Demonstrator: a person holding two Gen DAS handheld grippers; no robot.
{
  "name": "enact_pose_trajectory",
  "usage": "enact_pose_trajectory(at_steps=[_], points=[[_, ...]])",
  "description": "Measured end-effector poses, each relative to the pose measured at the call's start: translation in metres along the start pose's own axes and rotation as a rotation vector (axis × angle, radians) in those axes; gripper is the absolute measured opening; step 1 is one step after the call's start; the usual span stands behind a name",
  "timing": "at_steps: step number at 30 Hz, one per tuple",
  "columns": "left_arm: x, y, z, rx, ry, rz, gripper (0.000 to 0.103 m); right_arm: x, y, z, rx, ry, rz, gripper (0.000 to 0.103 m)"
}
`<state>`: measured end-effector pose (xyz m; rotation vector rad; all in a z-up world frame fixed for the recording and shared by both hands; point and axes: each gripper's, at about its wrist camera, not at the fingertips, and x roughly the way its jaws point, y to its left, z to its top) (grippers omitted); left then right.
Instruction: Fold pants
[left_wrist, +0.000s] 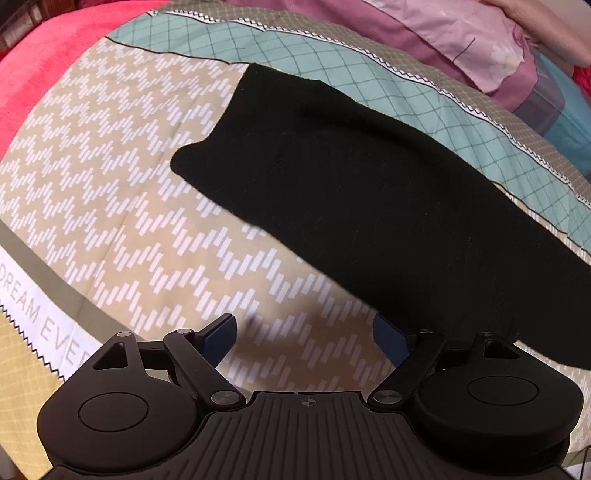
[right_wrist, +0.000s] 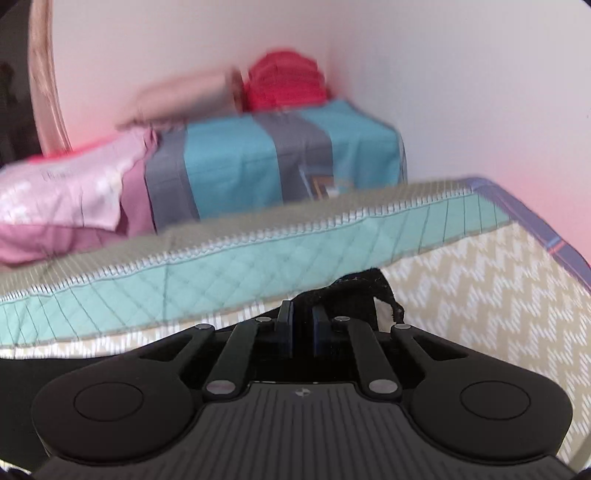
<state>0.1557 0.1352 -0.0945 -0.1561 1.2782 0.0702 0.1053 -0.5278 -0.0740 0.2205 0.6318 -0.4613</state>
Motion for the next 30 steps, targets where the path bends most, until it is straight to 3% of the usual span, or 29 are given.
enact_pose_trajectory(at_steps=[1,3,5,6,7,10,13,16,20,23,26,27,28,29,30], points=[[0.001,0.0,-0.002,0.002,0.003,0.004,0.103,0.014,-0.003,-0.003,-0.003,0.063,-0.024,0.026],[0.002,0.0,-0.008,0.006,0.013,0.013,0.103,0.043,-0.007,-0.005,-0.025,0.243,-0.101,0.029],[-0.002,0.002,-0.016,0.009,0.013,0.014,0.103,0.02,-0.005,-0.002,-0.002,0.135,-0.118,0.037],[-0.005,0.002,-0.023,0.017,0.003,0.009,0.103,0.007,0.001,-0.001,-0.003,0.079,-0.123,0.059],[-0.007,0.002,-0.028,0.03,-0.006,0.01,0.103,-0.004,0.012,-0.001,-0.02,0.037,-0.109,0.073],[-0.014,0.003,-0.042,0.065,-0.024,0.028,0.103,-0.016,0.069,0.0,-0.136,0.035,0.067,0.071],[-0.02,0.006,-0.055,0.092,-0.052,0.036,0.103,-0.023,0.163,-0.005,-0.304,0.089,0.365,0.071],[-0.026,0.012,-0.068,0.113,-0.076,0.04,0.103,-0.031,0.272,-0.02,-0.459,0.14,0.629,0.069],[-0.031,0.021,-0.073,0.123,-0.095,0.056,0.103,-0.046,0.414,-0.043,-0.642,0.16,0.885,0.065],[-0.037,0.026,-0.076,0.113,-0.109,0.06,0.103,-0.054,0.505,-0.063,-0.768,0.125,0.969,0.065],[-0.041,0.033,-0.078,0.093,-0.125,0.058,0.103,-0.05,0.573,-0.083,-0.848,0.103,0.962,0.065],[-0.041,0.036,-0.079,0.081,-0.127,0.057,0.103,-0.041,0.59,-0.089,-0.873,0.119,0.945,0.058],[-0.042,0.039,-0.08,0.068,-0.127,0.054,0.103,-0.034,0.603,-0.095,-0.893,0.16,0.931,0.003],[-0.042,0.042,-0.081,0.059,-0.126,0.05,0.103,-0.034,0.609,-0.095,-0.901,0.197,0.947,0.008],[-0.042,0.046,-0.082,0.054,-0.129,0.048,0.103,-0.039,0.602,-0.093,-0.874,0.167,1.001,0.006]])
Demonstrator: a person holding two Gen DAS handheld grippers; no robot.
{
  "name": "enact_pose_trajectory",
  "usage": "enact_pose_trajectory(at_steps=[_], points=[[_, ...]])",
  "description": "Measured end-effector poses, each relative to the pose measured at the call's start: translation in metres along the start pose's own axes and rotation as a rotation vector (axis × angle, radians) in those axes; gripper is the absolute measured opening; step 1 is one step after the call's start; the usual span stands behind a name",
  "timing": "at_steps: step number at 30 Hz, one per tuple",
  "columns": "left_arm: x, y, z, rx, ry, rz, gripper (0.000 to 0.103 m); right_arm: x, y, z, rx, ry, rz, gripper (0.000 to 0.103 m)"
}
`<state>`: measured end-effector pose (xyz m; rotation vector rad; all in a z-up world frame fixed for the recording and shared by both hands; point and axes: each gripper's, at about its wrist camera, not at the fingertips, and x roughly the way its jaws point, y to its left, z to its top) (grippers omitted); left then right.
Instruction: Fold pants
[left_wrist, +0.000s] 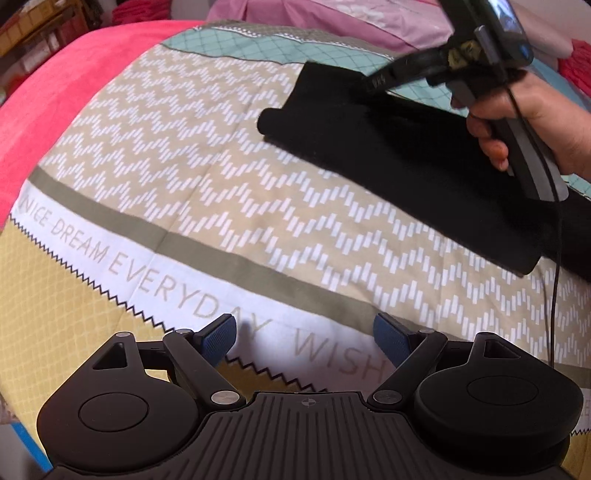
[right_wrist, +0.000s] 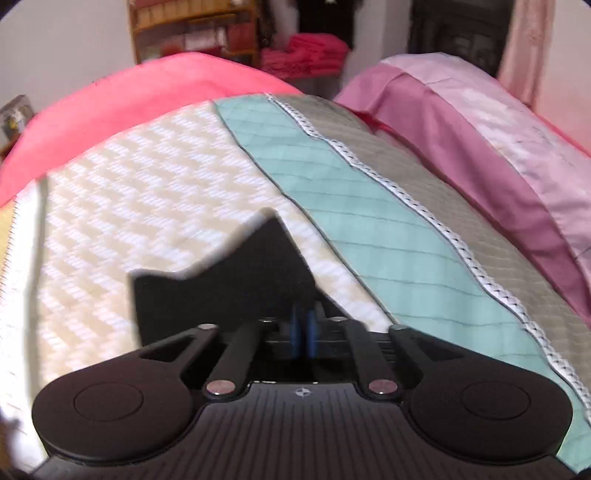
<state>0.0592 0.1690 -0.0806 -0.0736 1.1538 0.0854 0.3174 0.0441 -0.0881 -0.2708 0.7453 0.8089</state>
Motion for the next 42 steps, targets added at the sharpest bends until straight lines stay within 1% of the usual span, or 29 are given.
enact_pose_trajectory(at_steps=[2,3,5,6,7,8,10,11,15,16,18,20,21,22,23,24,25,26,27,28,29,32,34,35,36,37,39,41,42], points=[[-0.002,0.005,-0.002,-0.001,-0.02,0.0,0.103,-0.026,-0.003,0.01,0.013,-0.133,0.122,0.006],[-0.003,0.007,-0.001,0.002,-0.026,0.0,0.103,-0.024,-0.007,0.013,0.032,-0.134,0.139,0.006],[-0.001,0.008,0.003,0.016,-0.033,-0.006,0.103,0.005,-0.02,0.014,0.067,-0.032,0.066,0.007],[0.001,0.007,0.007,0.029,-0.036,-0.004,0.103,0.023,-0.027,0.011,0.083,0.054,0.038,0.014],[0.001,0.007,0.012,0.041,-0.041,0.007,0.103,0.031,-0.035,0.008,0.117,0.093,0.042,0.016],[0.0,0.006,0.017,0.054,-0.053,0.013,0.103,0.022,-0.041,0.008,0.17,0.058,0.055,0.02],[-0.003,0.005,0.028,0.078,-0.085,0.006,0.103,-0.009,-0.054,0.005,0.283,-0.008,0.08,0.052],[-0.005,0.004,0.035,0.087,-0.101,0.0,0.103,-0.027,-0.059,0.001,0.324,-0.049,0.081,0.058],[0.001,-0.009,0.073,0.141,-0.164,-0.036,0.103,-0.094,-0.064,-0.038,0.409,-0.089,0.002,0.063],[0.007,-0.015,0.085,0.152,-0.172,-0.043,0.103,-0.105,-0.067,-0.058,0.441,-0.085,-0.009,0.068],[0.024,-0.031,0.111,0.16,-0.167,-0.083,0.103,-0.117,-0.075,-0.096,0.49,-0.051,-0.03,0.07],[0.047,-0.051,0.131,0.18,-0.151,-0.129,0.103,-0.116,-0.086,-0.136,0.54,0.025,-0.072,0.069],[0.062,-0.06,0.137,0.19,-0.127,-0.136,0.103,-0.114,-0.096,-0.154,0.568,0.049,-0.095,0.065],[0.078,-0.067,0.142,0.199,-0.093,-0.133,0.103,-0.118,-0.109,-0.171,0.6,0.039,-0.124,0.036],[0.093,-0.073,0.146,0.208,-0.058,-0.11,0.103,-0.129,-0.125,-0.186,0.67,-0.002,-0.143,0.018],[0.104,-0.076,0.143,0.218,-0.033,-0.079,0.103,-0.147,-0.141,-0.198,0.775,-0.029,-0.218,0.013],[0.107,-0.077,0.141,0.234,-0.042,-0.072,0.103,-0.168,-0.152,-0.207,0.845,-0.075,-0.305,0.015],[0.107,-0.079,0.138,0.248,-0.051,-0.076,0.103,-0.186,-0.155,-0.211,0.838,-0.131,-0.36,0.022],[0.107,-0.081,0.135,0.26,-0.052,-0.069,0.103,-0.2,-0.153,-0.212,0.776,-0.16,-0.406,0.05],[0.108,-0.084,0.132,0.274,-0.057,-0.057,0.103,-0.206,-0.148,-0.211,0.693,-0.156,-0.436,0.069],[0.109,-0.086,0.13,0.284,-0.06,-0.046,0.103,-0.206,-0.141,-0.208,0.594,-0.12,-0.44,0.07],[0.112,-0.092,0.133,0.287,-0.05,-0.024,0.103,-0.179,-0.125,-0.204,0.372,0.03,-0.453,0.066],[0.115,-0.094,0.136,0.278,-0.044,-0.018,0.103,-0.158,-0.123,-0.209,0.319,0.088,-0.46,0.053],[0.115,-0.094,0.136,0.278,-0.042,-0.016,0.103,-0.151,-0.124,-0.21,0.327,0.085,-0.445,0.048],[0.115,-0.095,0.137,0.282,-0.041,-0.014,0.103,-0.156,-0.127,-0.213,0.338,0.067,-0.436,0.021],[0.115,-0.095,0.137,0.286,-0.041,-0.014,0.103,-0.156,-0.129,-0.208,0.34,0.055,-0.446,0.01],[0.116,-0.095,0.136,0.291,-0.045,-0.013,0.103,-0.158,-0.139,-0.202,0.375,0.02,-0.477,0.01],[0.117,-0.097,0.136,0.295,-0.049,-0.008,0.103,-0.15,-0.148,-0.2,0.417,0.059,-0.464,0.012],[0.117,-0.097,0.136,0.294,-0.05,-0.007,0.103,-0.162,-0.149,-0.204,0.413,0.059,-0.469,0.014]])
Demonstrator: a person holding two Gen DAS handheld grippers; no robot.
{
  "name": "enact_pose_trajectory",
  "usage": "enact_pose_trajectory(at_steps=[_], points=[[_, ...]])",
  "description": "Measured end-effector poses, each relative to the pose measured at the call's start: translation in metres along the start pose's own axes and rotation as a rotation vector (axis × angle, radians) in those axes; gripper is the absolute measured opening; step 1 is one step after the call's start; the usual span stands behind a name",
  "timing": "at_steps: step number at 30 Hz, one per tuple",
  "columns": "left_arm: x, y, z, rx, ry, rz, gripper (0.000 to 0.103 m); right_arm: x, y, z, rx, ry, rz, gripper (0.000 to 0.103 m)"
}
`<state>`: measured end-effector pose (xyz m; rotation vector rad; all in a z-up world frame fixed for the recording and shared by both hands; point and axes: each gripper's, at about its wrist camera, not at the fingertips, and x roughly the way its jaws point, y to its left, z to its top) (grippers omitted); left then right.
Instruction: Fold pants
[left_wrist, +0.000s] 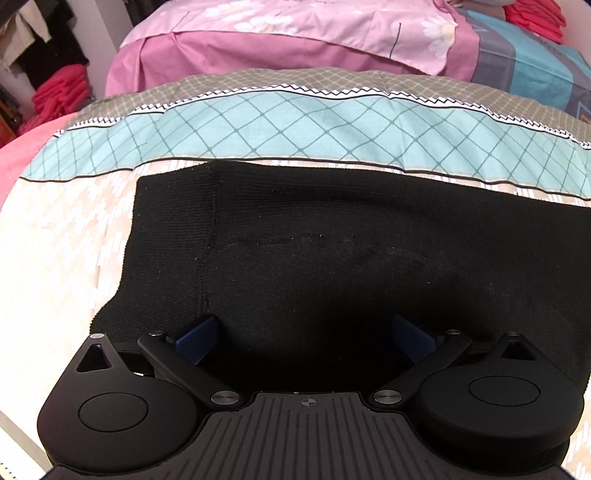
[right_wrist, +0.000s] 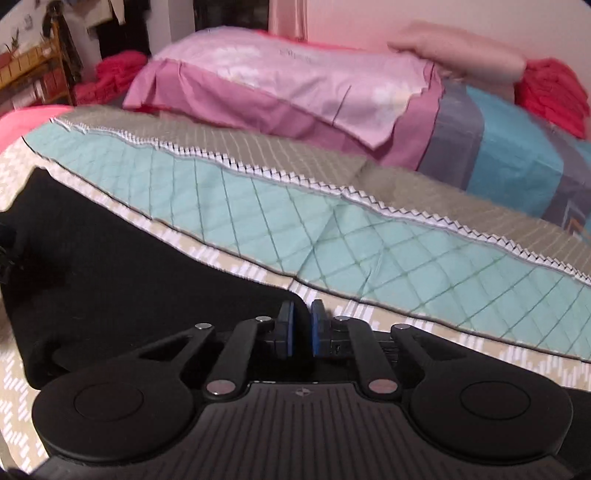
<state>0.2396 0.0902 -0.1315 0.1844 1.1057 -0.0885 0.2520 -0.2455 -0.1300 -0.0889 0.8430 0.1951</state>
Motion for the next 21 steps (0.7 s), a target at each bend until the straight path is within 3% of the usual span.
enact_pose_trajectory(at_steps=[2,4,8,9,10,11,12,13,14,16,18,21], points=[[0.0,0.0,0.0,-0.005,0.002,-0.001,0.103,-0.017,-0.004,0.001,0.039,-0.011,0.011,0.027],[-0.002,-0.001,-0.002,-0.001,0.006,-0.001,0.103,-0.043,-0.015,-0.009,0.087,-0.055,0.008,0.056],[-0.002,-0.001,0.001,-0.005,0.017,0.001,0.103,-0.084,-0.059,-0.053,0.202,-0.094,-0.016,0.068],[-0.002,-0.001,0.002,-0.007,0.019,0.002,0.103,-0.083,-0.075,-0.065,0.225,-0.055,-0.037,0.07],[-0.001,-0.001,0.003,-0.009,0.021,0.003,0.103,-0.08,-0.091,-0.076,0.254,0.002,-0.096,0.054],[-0.001,-0.001,0.003,-0.01,0.022,0.004,0.103,-0.091,-0.108,-0.085,0.29,-0.017,-0.097,0.038],[-0.001,-0.001,0.003,-0.011,0.021,0.006,0.103,-0.107,-0.125,-0.092,0.358,-0.048,-0.08,0.037],[-0.001,-0.001,0.003,-0.011,0.018,0.008,0.103,-0.124,-0.139,-0.097,0.425,-0.072,-0.112,0.06],[0.0,-0.001,0.002,-0.013,0.016,0.009,0.103,-0.142,-0.151,-0.105,0.467,-0.119,-0.183,0.068],[0.0,-0.002,0.003,-0.017,0.018,0.016,0.103,-0.166,-0.171,-0.118,0.479,-0.16,-0.328,0.069],[0.001,-0.003,0.005,-0.023,0.024,0.025,0.103,-0.174,-0.195,-0.126,0.508,-0.148,-0.425,0.068],[0.003,-0.005,0.007,-0.035,0.026,0.04,0.103,-0.167,-0.226,-0.135,0.586,-0.136,-0.451,0.066]])
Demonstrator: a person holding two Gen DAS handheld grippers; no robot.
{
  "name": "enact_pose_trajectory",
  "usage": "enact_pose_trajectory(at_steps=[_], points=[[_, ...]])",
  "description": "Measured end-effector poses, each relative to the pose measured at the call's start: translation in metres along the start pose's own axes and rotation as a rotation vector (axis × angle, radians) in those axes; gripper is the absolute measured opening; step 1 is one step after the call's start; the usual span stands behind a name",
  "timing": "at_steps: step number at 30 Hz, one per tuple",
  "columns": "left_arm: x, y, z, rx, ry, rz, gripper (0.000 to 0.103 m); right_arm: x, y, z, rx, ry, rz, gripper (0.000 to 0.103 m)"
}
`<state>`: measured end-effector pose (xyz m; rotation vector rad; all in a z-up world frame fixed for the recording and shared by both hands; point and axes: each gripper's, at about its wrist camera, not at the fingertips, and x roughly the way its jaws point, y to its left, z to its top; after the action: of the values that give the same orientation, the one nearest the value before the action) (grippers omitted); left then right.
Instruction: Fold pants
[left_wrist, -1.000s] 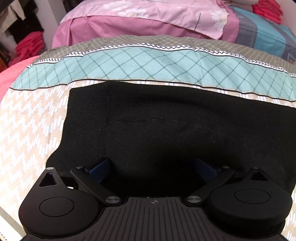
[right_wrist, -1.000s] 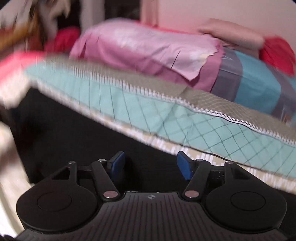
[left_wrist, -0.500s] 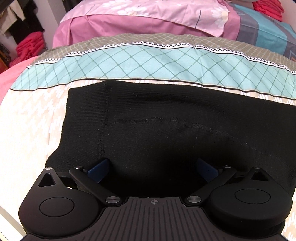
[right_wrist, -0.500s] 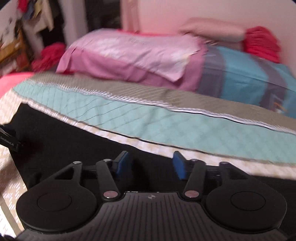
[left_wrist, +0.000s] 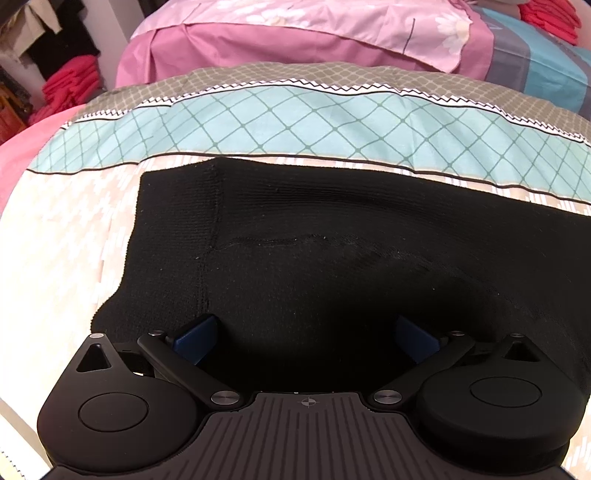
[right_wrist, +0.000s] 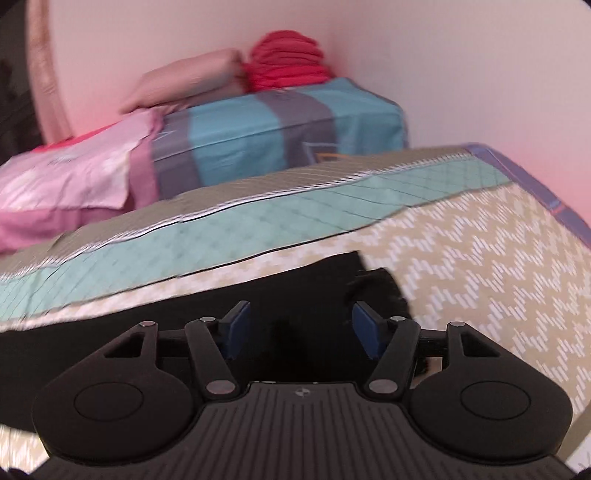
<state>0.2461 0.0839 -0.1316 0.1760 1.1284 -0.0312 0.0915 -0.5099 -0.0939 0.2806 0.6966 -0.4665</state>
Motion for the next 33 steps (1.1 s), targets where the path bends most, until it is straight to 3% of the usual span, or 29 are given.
enact_pose_trajectory(at_steps=[2,3,6,9,11,12,15,17,19,21,24,26,27,30,33], points=[[0.001,-0.002,0.0,-0.006,-0.002,0.011,0.103,0.022,-0.003,-0.002,-0.001,0.047,-0.014,0.062],[0.001,-0.002,0.0,-0.009,-0.002,0.016,0.103,0.032,-0.002,-0.004,-0.021,0.07,0.007,0.044],[0.001,-0.002,0.0,-0.013,-0.003,0.022,0.103,0.027,0.007,0.001,-0.116,0.025,0.009,0.01],[0.001,-0.003,-0.002,-0.012,-0.012,0.021,0.103,0.013,-0.002,0.02,-0.066,-0.083,0.074,0.01],[0.0,-0.003,-0.005,-0.01,-0.025,0.019,0.103,0.029,-0.004,0.02,-0.051,-0.034,0.068,0.012],[-0.001,-0.002,-0.007,-0.009,-0.032,0.018,0.103,0.046,-0.005,0.016,-0.046,0.06,0.057,0.016],[-0.007,-0.004,-0.007,0.009,-0.01,0.021,0.103,0.038,-0.008,0.018,0.024,0.058,-0.022,0.038],[-0.017,-0.002,-0.002,0.003,0.004,0.005,0.103,0.01,-0.004,0.018,0.056,-0.008,-0.006,0.039],[-0.031,0.0,0.002,0.006,-0.033,-0.054,0.103,-0.019,0.014,0.01,0.016,-0.042,0.114,0.051],[-0.041,-0.002,0.007,0.019,-0.074,-0.096,0.103,-0.044,0.051,-0.003,-0.08,0.001,0.328,0.059],[-0.034,-0.014,0.019,0.054,-0.091,-0.153,0.103,-0.067,0.126,-0.034,-0.182,0.197,0.761,0.063],[-0.013,-0.023,0.025,0.083,-0.016,-0.172,0.103,-0.074,0.183,-0.065,-0.262,0.274,0.959,0.063],[0.001,-0.025,0.026,0.095,0.029,-0.174,0.103,-0.075,0.21,-0.08,-0.315,0.301,1.009,0.062],[0.004,-0.031,0.023,0.138,0.021,-0.161,0.103,-0.065,0.281,-0.119,-0.46,0.307,1.024,0.056],[0.001,-0.027,0.021,0.139,0.023,-0.197,0.103,-0.036,0.315,-0.125,-0.408,0.278,1.051,0.055]])
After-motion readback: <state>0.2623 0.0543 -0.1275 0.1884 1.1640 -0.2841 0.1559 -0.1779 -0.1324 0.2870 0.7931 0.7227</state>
